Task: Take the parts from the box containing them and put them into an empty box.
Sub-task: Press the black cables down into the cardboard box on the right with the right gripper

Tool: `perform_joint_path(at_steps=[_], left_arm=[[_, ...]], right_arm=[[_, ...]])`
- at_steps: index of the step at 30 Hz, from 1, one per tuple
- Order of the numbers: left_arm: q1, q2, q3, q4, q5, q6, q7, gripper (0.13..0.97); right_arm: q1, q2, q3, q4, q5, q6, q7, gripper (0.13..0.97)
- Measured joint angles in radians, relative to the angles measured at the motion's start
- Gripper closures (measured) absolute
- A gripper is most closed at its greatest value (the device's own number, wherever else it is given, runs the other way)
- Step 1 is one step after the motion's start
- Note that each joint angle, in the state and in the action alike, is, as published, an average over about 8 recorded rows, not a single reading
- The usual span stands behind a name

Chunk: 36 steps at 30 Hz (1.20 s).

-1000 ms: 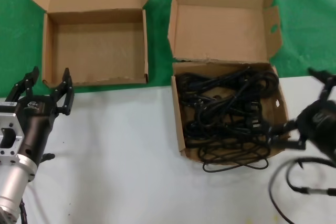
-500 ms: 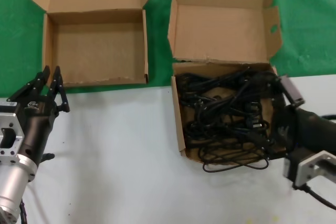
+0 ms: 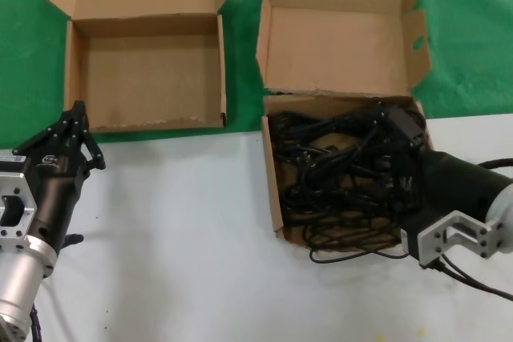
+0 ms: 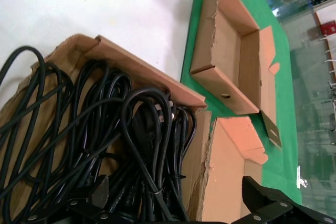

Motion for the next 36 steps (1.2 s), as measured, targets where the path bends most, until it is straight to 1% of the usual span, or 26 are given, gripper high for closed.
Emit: perform_joint_path(at_steps=[6, 7, 15, 19, 27, 28, 36], left_arm=[[0.000, 0.000, 0.000, 0.000, 0.000, 0.000, 0.000, 0.951], [0.000, 0.000, 0.000, 0.000, 0.000, 0.000, 0.000, 0.951], [0.000, 0.000, 0.000, 0.000, 0.000, 0.000, 0.000, 0.952], [0.000, 0.000, 0.000, 0.000, 0.000, 0.000, 0.000, 0.952], [0.000, 0.000, 0.000, 0.000, 0.000, 0.000, 0.000, 0.952], [0.000, 0.000, 0.000, 0.000, 0.000, 0.000, 0.000, 0.952], [0.000, 0.000, 0.000, 0.000, 0.000, 0.000, 0.000, 0.952]], right_arm=[[0.027, -0.033, -0.007, -0.030, -0.024, -0.019, -0.008, 0.232], [0.031, -0.037, -0.009, -0.035, -0.025, -0.020, -0.012, 0.232], [0.054, -0.056, -0.024, -0.070, -0.014, -0.016, -0.044, 0.381], [0.060, -0.059, -0.027, -0.083, -0.011, -0.017, -0.053, 0.381], [0.060, -0.060, -0.027, -0.098, -0.010, -0.027, -0.054, 0.591], [0.059, -0.059, -0.027, -0.100, -0.009, -0.028, -0.054, 0.591], [0.059, -0.056, -0.033, -0.113, 0.002, -0.035, -0.060, 0.773]])
